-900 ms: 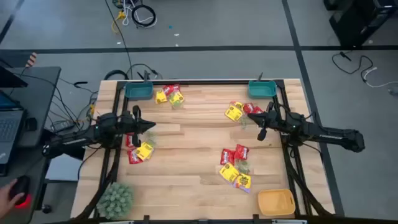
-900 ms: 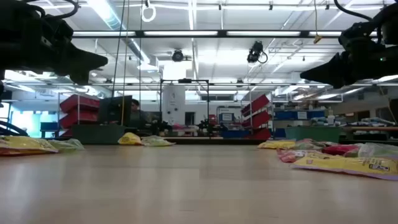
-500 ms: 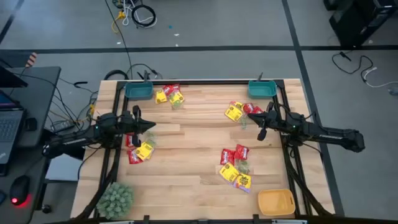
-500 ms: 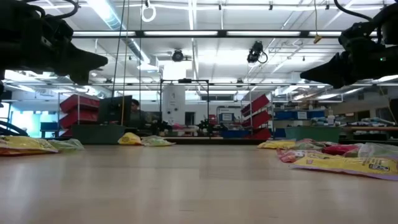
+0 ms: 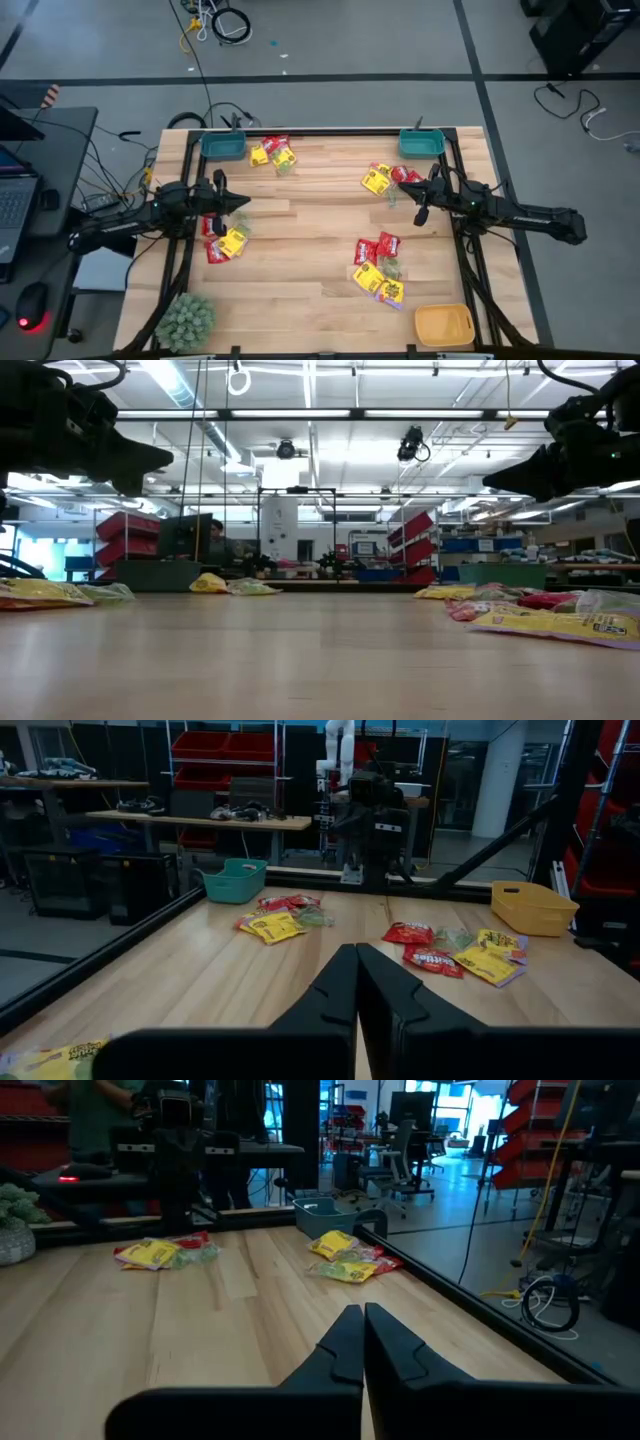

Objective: Sort candy

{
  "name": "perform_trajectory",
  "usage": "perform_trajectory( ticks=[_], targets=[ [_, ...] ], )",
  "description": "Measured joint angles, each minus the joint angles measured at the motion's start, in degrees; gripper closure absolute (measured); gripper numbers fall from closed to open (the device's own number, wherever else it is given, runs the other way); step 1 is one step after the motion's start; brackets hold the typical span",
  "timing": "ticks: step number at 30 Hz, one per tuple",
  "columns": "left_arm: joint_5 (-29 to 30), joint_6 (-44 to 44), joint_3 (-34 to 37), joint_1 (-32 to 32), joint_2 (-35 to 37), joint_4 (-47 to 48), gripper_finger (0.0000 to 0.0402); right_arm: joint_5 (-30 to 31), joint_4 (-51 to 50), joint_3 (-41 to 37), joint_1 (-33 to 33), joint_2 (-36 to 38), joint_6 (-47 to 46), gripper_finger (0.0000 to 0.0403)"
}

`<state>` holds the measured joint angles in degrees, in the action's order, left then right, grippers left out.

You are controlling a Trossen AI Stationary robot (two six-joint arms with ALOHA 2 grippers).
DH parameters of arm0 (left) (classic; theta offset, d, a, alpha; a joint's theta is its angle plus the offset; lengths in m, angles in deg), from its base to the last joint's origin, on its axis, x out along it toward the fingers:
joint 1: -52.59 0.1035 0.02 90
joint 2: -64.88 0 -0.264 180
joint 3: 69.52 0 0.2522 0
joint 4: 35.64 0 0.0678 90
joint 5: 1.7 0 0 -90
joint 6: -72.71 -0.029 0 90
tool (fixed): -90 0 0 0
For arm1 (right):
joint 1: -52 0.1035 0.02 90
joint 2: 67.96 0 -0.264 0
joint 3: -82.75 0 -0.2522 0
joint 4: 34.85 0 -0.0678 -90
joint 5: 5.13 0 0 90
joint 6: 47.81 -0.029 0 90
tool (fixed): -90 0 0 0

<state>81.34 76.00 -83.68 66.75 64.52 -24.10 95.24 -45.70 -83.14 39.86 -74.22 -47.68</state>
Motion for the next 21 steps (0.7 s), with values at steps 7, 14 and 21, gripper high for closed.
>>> perform_trajectory(
  ticks=[7,14,21],
  targets=[
    [0.0,0.0,0.0,0.0,0.0,0.0,0.0393,0.0,0.0,0.0,0.0,0.0,0.0,0.0403],
    [0.0,0.0,0.0,0.0,0.0,-3.0,0.0393,0.0,0.0,0.0,0.0,0.0,0.0,0.0403],
    [0.0,0.0,0.0,0.0,0.0,-11.1,0.0393,0.0,0.0,0.0,0.0,0.0,0.0,0.0403]
  ],
)
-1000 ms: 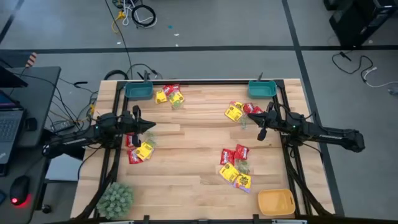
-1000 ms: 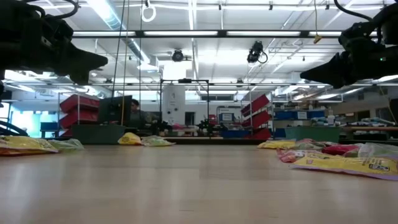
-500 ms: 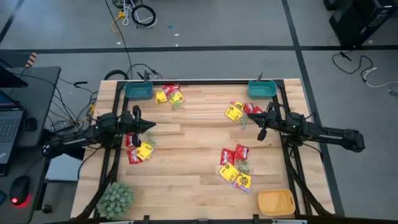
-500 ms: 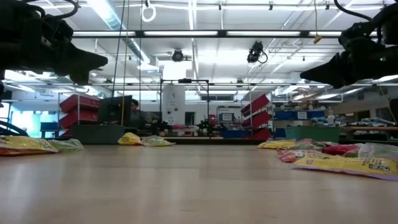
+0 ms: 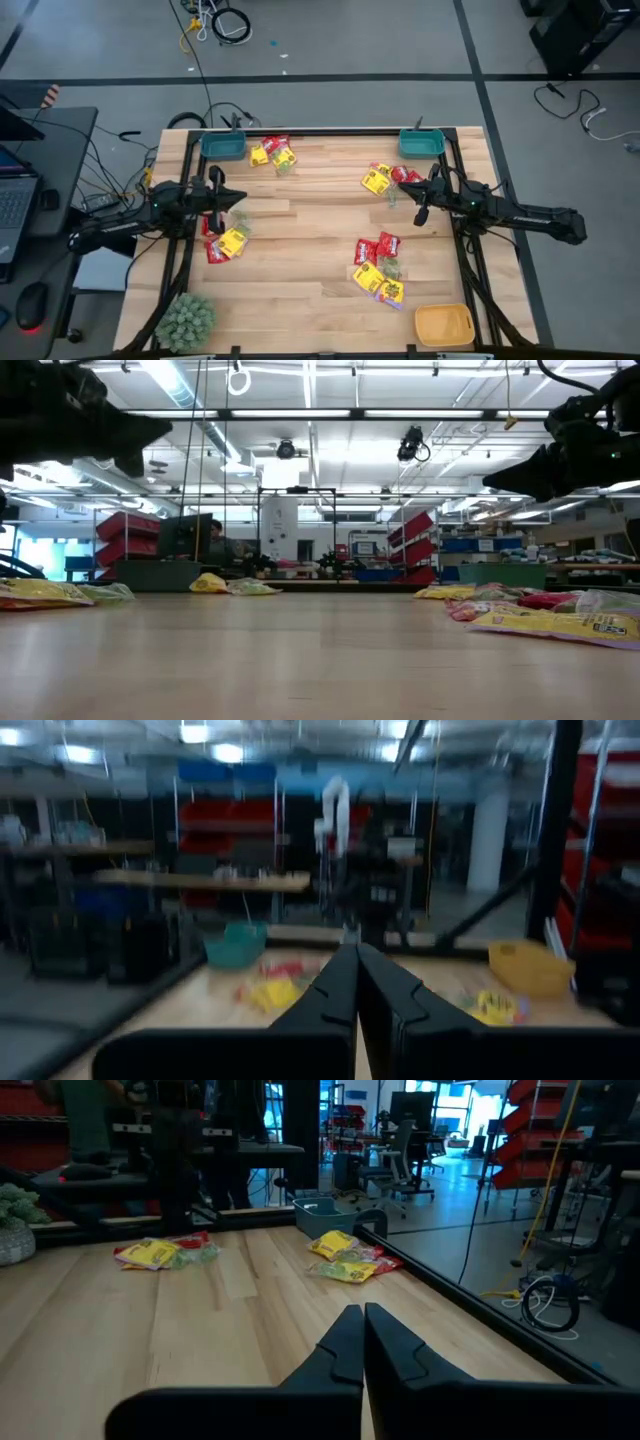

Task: Sort candy
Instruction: Put the yellow candy into the dark blue bin

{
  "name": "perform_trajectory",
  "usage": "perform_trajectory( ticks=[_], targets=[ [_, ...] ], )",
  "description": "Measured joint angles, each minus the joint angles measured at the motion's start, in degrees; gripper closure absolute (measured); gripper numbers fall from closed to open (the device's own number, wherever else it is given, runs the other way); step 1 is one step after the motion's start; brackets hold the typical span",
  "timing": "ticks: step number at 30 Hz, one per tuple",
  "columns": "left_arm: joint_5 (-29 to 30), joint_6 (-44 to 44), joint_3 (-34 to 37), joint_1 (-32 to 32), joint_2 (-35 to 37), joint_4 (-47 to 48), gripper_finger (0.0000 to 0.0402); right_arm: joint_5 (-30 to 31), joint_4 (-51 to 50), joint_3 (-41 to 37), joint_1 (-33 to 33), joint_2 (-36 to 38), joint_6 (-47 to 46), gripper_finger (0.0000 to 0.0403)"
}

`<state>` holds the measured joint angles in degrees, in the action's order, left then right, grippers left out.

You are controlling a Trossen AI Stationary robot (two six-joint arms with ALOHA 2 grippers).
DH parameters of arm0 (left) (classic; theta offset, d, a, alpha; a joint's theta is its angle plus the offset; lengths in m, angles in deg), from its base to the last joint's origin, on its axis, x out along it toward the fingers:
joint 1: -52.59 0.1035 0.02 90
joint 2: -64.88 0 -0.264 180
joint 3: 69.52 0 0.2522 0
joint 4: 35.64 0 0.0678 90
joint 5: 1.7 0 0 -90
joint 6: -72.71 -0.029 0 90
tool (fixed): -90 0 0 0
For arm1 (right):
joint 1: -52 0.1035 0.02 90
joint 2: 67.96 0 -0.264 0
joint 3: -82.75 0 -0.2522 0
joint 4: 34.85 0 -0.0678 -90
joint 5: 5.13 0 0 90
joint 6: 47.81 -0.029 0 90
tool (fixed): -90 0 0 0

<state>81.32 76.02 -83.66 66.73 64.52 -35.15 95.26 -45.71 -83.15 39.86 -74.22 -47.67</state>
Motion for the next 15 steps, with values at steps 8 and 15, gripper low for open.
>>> perform_trajectory(
  ticks=[8,15],
  targets=[
    [1.3,-0.3,-0.3,0.0,0.0,-6.3,0.0393,0.0,0.0,0.0,0.0,0.0,0.0,0.0403],
    [1.3,0.2,-5.9,0.0,-4.0,3.9,0.0393,0.0,0.0,0.0,0.0,0.0,0.0,0.0403]
  ],
)
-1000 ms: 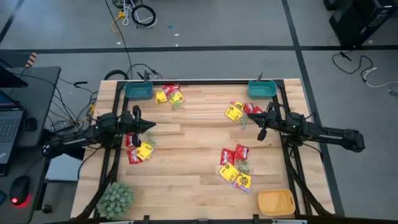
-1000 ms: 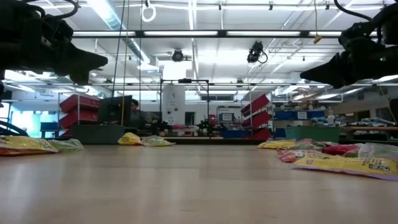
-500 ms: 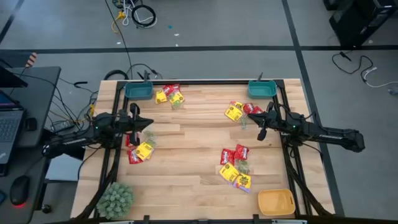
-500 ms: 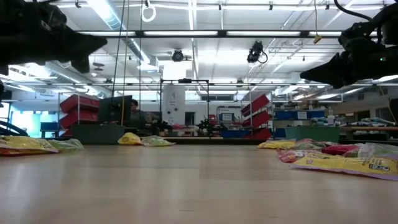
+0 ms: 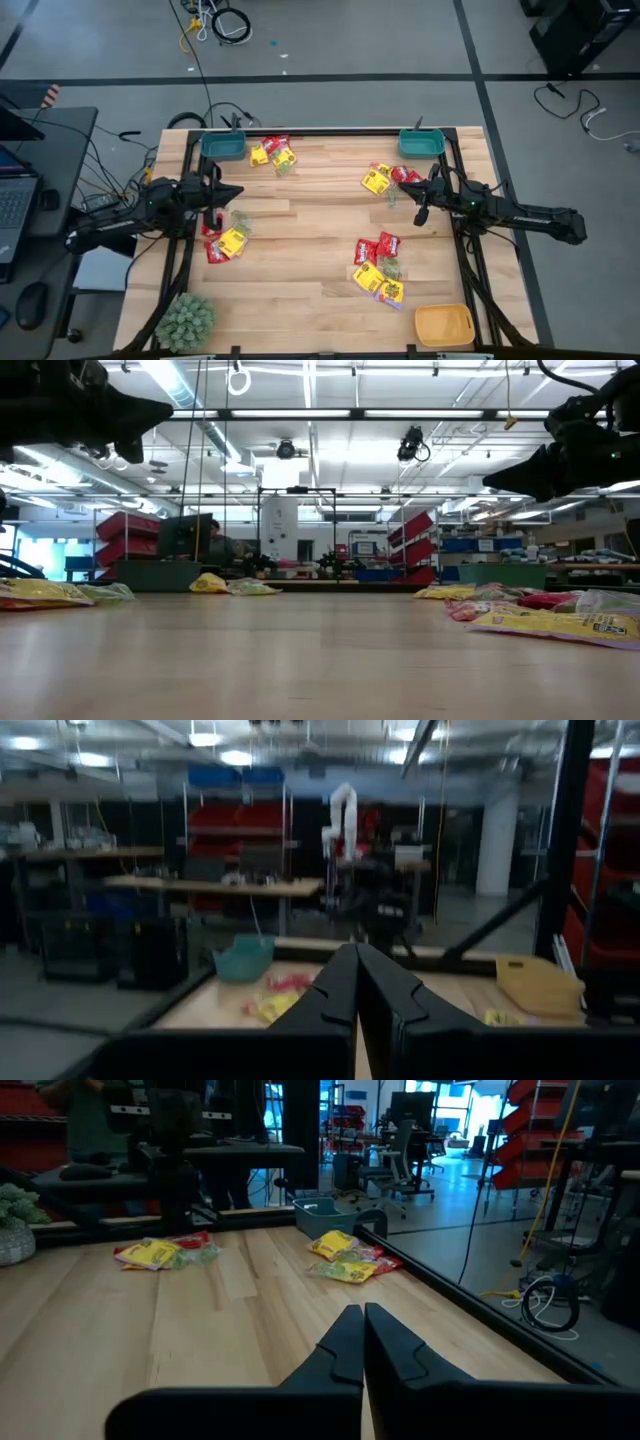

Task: Sort candy
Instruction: Put the yellow candy into the dark blue bin

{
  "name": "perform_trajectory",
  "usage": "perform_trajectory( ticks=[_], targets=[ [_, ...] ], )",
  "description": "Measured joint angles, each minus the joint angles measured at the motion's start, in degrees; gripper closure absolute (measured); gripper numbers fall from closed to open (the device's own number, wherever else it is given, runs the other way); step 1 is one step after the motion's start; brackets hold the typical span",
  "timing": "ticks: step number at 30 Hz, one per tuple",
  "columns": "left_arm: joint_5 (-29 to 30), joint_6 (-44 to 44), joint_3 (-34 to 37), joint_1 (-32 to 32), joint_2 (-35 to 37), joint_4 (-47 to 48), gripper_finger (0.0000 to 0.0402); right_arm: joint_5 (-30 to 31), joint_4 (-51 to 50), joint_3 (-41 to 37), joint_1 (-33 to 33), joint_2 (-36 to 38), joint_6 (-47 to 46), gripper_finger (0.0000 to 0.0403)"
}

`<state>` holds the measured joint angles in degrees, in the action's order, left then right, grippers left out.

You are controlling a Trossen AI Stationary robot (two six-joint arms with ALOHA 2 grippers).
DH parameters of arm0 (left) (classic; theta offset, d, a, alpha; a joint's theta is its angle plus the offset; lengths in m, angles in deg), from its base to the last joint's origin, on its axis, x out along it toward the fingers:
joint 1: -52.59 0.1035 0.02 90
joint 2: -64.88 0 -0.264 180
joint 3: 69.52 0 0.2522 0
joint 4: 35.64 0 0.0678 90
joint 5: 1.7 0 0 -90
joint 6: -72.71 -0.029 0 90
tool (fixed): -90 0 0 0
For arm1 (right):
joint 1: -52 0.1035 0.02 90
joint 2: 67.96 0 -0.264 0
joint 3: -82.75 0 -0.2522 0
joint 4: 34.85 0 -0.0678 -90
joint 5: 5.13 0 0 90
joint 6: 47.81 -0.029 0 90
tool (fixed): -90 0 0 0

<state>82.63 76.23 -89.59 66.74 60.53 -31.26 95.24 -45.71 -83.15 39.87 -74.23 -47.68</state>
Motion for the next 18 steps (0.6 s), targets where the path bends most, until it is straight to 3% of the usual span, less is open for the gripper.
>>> perform_trajectory(
  ticks=[9,18],
  targets=[
    [0.0,0.6,-11.4,0.0,-14.1,11.6,0.0393,0.0,0.0,0.0,0.0,0.0,0.0,0.0403],
    [4.2,1.7,-25.4,0.2,-32.4,27.3,0.0393,0.0,0.0,0.0,0.0,0.0,0.0,0.0403]
  ],
)
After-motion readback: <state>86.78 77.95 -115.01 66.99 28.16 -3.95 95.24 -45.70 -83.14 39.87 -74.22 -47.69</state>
